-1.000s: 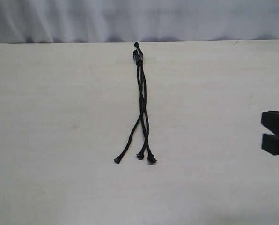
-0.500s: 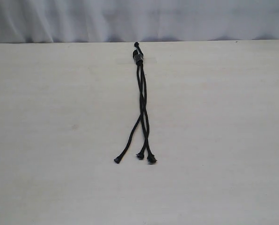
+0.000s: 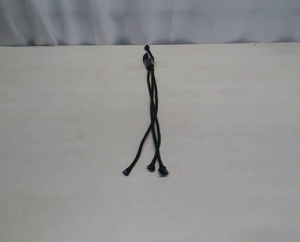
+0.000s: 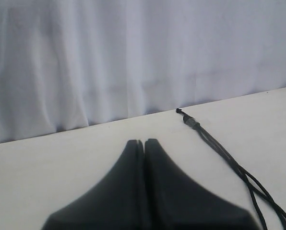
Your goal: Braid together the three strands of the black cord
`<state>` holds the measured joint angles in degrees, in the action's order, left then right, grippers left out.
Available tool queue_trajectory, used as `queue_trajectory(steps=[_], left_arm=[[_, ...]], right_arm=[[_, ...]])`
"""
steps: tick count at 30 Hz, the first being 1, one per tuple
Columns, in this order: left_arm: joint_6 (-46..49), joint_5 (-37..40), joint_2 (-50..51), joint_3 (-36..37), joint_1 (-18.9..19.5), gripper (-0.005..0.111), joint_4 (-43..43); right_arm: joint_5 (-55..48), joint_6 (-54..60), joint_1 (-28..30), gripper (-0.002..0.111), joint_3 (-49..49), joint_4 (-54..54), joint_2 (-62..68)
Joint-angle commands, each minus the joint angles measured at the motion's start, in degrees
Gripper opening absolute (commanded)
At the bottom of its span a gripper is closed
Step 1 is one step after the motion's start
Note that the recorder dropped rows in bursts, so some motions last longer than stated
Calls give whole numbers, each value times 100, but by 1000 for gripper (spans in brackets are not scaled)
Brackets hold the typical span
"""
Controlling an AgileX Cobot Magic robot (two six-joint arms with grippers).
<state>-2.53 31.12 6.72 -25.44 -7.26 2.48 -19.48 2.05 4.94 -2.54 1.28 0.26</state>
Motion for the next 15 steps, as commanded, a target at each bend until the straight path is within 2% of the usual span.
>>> queue_trajectory(steps=[1,8,15], left_arm=[[-32,-57,-29,34,21,0,5],[-32,-57,-29,34,21,0,5],[-32,-57,-29,34,21,0,5]], right_arm=[[-36,-344,16,4,254,-178,-26],[-33,-274,-829,4,254,-168,-26],[-22,-274,-973,4,254,-168,-26]])
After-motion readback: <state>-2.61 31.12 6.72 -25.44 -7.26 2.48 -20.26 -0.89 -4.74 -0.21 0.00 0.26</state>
